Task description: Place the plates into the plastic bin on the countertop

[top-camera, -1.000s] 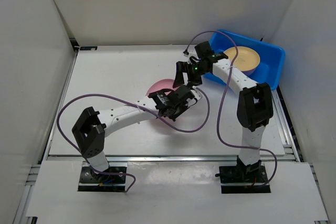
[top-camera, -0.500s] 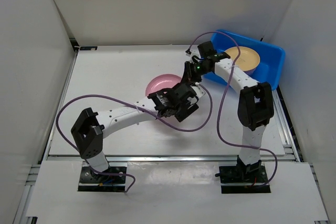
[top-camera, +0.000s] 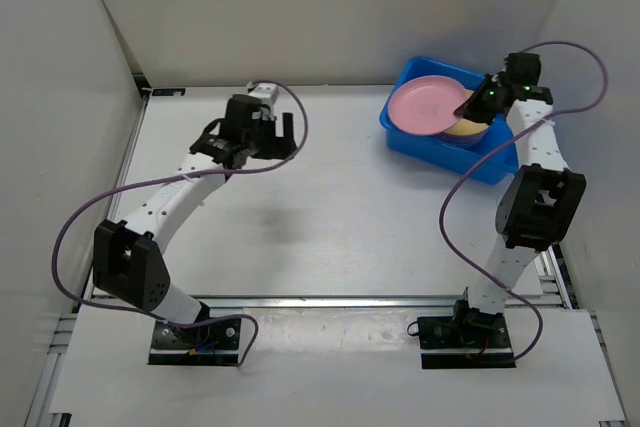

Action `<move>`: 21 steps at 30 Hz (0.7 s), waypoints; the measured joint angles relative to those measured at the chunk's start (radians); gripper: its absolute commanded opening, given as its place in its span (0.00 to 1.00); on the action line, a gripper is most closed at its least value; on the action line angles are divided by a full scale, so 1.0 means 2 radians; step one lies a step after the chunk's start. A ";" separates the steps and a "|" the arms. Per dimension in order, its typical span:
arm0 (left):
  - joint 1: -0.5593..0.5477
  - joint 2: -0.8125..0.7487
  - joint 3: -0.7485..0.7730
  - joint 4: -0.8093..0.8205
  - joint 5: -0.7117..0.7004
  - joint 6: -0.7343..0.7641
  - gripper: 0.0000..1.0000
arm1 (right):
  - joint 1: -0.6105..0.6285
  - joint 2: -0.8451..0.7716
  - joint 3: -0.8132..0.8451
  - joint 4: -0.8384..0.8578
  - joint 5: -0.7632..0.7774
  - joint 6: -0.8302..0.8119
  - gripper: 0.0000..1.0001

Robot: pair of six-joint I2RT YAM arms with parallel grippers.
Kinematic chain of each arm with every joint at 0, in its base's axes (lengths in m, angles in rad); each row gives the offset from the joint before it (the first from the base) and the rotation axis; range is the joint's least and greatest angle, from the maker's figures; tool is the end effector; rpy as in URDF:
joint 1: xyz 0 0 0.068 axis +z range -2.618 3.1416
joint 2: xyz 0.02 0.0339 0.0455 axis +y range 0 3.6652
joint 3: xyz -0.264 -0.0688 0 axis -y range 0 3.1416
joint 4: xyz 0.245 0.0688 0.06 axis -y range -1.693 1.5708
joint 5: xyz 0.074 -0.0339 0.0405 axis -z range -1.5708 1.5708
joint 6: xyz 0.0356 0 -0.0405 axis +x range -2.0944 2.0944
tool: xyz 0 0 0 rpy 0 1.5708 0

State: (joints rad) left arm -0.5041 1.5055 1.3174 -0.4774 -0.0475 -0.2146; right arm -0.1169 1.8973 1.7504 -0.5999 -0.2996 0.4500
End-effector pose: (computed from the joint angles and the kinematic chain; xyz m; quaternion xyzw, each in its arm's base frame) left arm 0.2993 -0.1632 0.3224 0.1194 0.8911 -0.1338 0.4168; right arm 0.4333 -0.0403 0.3137 0.1960 0.8866 0.2005 0.3678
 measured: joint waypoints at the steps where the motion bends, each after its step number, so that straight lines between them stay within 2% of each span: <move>1: 0.028 -0.001 -0.009 0.008 0.023 -0.011 0.99 | -0.014 0.001 0.005 0.003 0.017 0.008 0.00; 4: 0.085 -0.002 -0.040 0.025 0.083 -0.041 0.99 | -0.043 0.018 0.034 0.005 0.057 0.032 0.00; 7: 0.111 -0.003 -0.060 0.035 0.118 -0.058 0.99 | -0.052 0.041 0.050 0.017 0.086 0.049 0.00; 13: 0.149 -0.019 -0.077 0.050 0.124 -0.069 0.99 | -0.051 0.094 0.061 0.026 0.156 0.073 0.10; 14: 0.153 -0.022 -0.080 0.053 0.120 -0.069 0.99 | -0.051 0.103 0.066 0.028 0.162 0.076 0.15; 17: 0.158 -0.029 -0.082 0.057 0.105 -0.069 0.99 | -0.051 0.121 0.085 0.033 0.177 0.085 0.47; 18: 0.158 -0.031 -0.082 0.057 0.101 -0.069 0.99 | -0.051 0.123 0.089 0.035 0.181 0.088 0.68; 20: 0.158 -0.036 -0.082 0.059 0.091 -0.069 0.99 | -0.050 0.124 0.094 0.038 0.188 0.089 0.84; 21: 0.158 -0.039 -0.083 0.059 0.084 -0.069 0.99 | -0.049 0.124 0.097 0.039 0.190 0.088 0.99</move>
State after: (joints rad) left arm -0.1890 1.4277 1.1519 -0.3595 0.1207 -0.3527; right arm -0.2157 2.1445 1.9438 -0.5220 0.0795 0.6258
